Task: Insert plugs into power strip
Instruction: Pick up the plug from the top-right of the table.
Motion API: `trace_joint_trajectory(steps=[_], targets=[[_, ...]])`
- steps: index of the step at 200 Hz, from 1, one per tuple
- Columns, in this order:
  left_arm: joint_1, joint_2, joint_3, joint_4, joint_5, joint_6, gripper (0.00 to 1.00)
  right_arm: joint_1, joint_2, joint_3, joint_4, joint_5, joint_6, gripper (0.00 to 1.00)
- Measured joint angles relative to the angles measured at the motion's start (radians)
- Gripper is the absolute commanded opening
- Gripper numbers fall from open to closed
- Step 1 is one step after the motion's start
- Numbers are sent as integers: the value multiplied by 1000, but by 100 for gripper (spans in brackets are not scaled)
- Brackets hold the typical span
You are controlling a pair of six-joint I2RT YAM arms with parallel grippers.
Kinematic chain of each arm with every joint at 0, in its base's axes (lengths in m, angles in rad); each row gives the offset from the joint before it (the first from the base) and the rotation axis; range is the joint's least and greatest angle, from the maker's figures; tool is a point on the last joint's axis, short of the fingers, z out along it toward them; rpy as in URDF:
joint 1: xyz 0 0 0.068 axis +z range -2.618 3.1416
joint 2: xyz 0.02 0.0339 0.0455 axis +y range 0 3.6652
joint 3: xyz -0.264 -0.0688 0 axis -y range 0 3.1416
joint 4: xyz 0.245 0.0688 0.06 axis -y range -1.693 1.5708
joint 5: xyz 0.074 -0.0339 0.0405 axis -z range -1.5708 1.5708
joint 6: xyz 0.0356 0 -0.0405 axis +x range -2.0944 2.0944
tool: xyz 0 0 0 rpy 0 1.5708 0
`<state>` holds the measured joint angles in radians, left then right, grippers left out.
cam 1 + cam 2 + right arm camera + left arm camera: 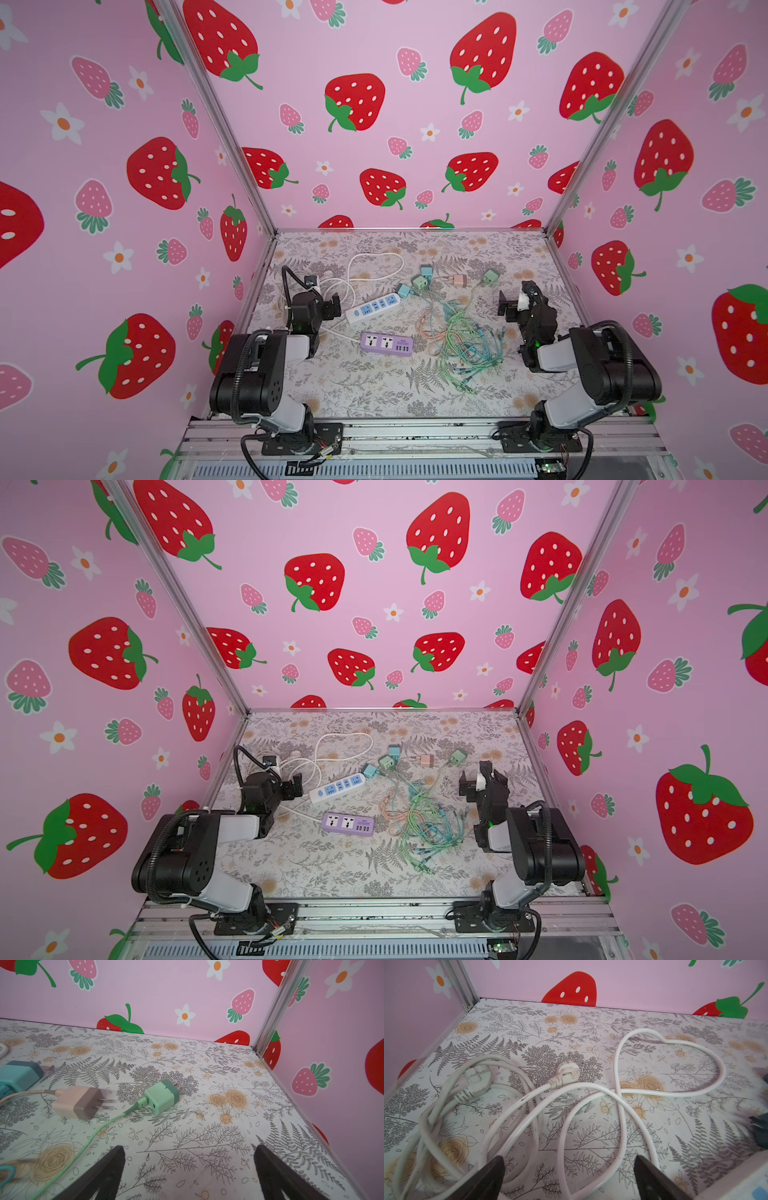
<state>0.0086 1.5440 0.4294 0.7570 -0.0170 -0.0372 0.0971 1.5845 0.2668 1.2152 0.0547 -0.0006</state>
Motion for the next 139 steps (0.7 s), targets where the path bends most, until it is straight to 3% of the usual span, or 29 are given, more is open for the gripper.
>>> trace_joint_trajectory(steps=[75, 139], targets=[[0, 0, 0, -2, -1, 0, 99, 0, -23, 14, -45, 15, 7, 99], [-50, -144, 126, -260, -133, -16, 100, 0, -126, 148, -295, 74, 53, 97]])
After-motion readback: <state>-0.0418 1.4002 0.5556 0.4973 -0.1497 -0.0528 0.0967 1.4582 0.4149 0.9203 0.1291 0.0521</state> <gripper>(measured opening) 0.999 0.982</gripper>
